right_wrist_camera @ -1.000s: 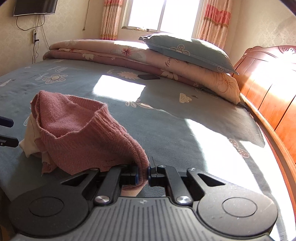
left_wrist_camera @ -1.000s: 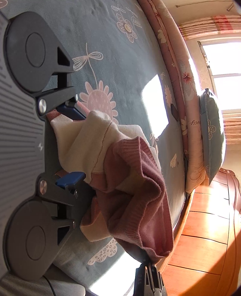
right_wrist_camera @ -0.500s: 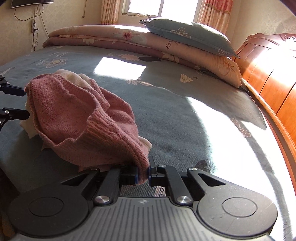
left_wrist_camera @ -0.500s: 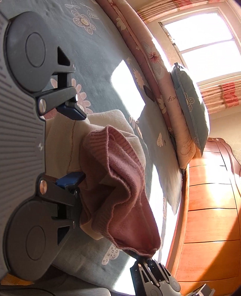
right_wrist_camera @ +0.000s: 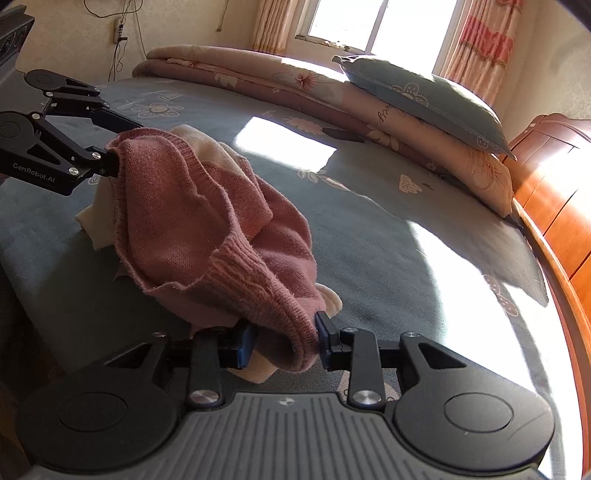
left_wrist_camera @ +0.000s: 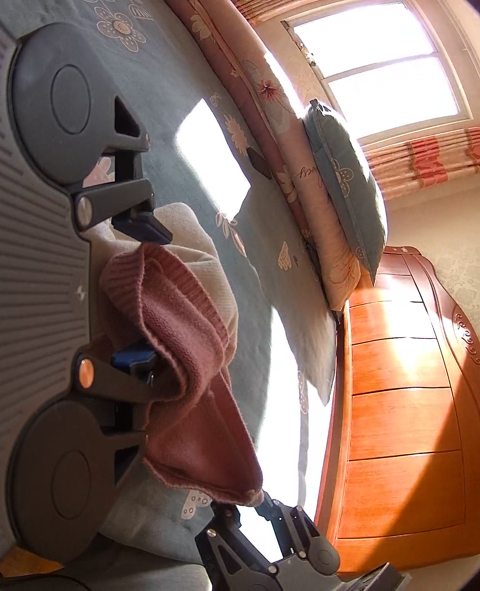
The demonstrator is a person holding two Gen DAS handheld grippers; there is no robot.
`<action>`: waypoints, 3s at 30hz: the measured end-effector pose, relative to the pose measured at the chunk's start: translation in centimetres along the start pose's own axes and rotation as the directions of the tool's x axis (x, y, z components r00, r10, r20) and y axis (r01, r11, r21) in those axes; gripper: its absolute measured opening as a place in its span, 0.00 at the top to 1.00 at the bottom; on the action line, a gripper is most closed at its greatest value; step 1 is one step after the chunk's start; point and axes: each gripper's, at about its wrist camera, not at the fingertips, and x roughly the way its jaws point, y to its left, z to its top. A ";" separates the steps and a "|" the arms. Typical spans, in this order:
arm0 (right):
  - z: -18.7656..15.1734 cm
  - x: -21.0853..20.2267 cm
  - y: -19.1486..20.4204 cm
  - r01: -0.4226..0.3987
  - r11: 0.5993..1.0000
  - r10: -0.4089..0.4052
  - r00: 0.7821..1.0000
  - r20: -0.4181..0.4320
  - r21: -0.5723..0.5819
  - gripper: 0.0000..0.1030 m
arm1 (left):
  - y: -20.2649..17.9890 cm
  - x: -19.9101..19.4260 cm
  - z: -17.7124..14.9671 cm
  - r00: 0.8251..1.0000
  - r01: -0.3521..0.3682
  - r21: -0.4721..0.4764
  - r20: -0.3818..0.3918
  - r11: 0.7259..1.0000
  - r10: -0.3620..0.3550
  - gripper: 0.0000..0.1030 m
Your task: Fold clothes
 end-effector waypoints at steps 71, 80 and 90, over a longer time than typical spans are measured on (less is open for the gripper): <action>8.0 -6.4 -2.0 -0.219 0.971 0.225 0.973 0.056 -0.096 0.88 | 3.5 -8.0 -2.0 0.996 -0.080 -0.164 0.016 0.983 0.084 0.95; 7.3 -4.0 -2.8 -0.394 0.918 0.395 0.918 -0.018 0.027 0.88 | 6.3 -9.5 1.0 0.982 0.146 -0.133 -0.103 0.980 -0.161 0.95; 12.6 -3.2 -5.4 -0.262 0.965 0.262 0.964 0.045 -0.010 0.88 | 11.8 -4.8 7.0 0.989 0.090 -0.157 -0.107 0.984 -0.107 0.95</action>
